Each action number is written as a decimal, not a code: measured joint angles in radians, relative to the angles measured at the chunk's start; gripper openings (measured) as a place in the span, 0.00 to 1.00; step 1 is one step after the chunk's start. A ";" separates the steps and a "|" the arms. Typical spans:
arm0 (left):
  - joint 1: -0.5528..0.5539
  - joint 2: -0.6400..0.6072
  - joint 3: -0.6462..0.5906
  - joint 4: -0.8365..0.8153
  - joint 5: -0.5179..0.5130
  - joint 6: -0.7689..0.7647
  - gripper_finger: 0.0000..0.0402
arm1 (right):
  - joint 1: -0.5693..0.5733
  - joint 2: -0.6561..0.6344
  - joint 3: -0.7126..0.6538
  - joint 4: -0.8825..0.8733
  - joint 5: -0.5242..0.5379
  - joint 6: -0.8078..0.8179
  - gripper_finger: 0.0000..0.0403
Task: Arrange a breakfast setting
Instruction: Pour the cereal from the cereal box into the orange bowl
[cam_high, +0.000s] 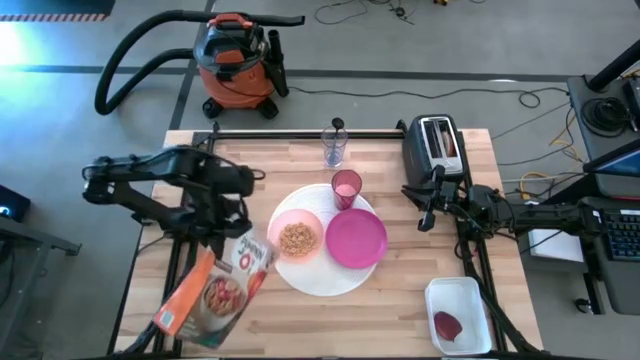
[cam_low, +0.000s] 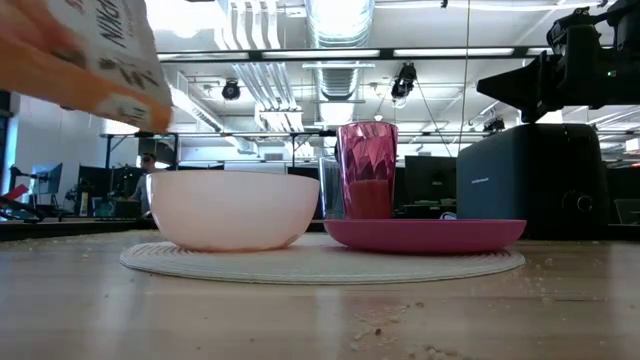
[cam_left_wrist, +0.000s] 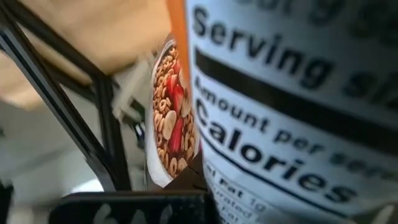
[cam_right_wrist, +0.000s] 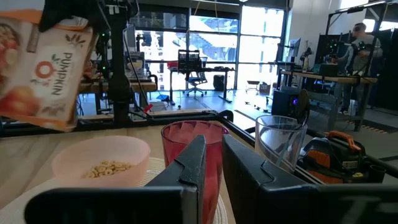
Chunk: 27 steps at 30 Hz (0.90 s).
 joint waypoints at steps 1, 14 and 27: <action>0.012 0.014 0.000 0.000 0.034 -0.008 0.00 | 0.000 0.000 0.000 0.000 0.000 0.000 0.11; 0.199 0.165 0.121 0.000 0.301 -0.072 0.00 | 0.000 0.000 0.000 0.000 0.000 0.000 0.11; 0.356 0.305 0.270 0.000 0.329 -0.254 0.00 | 0.000 0.000 0.000 0.000 0.000 0.000 0.11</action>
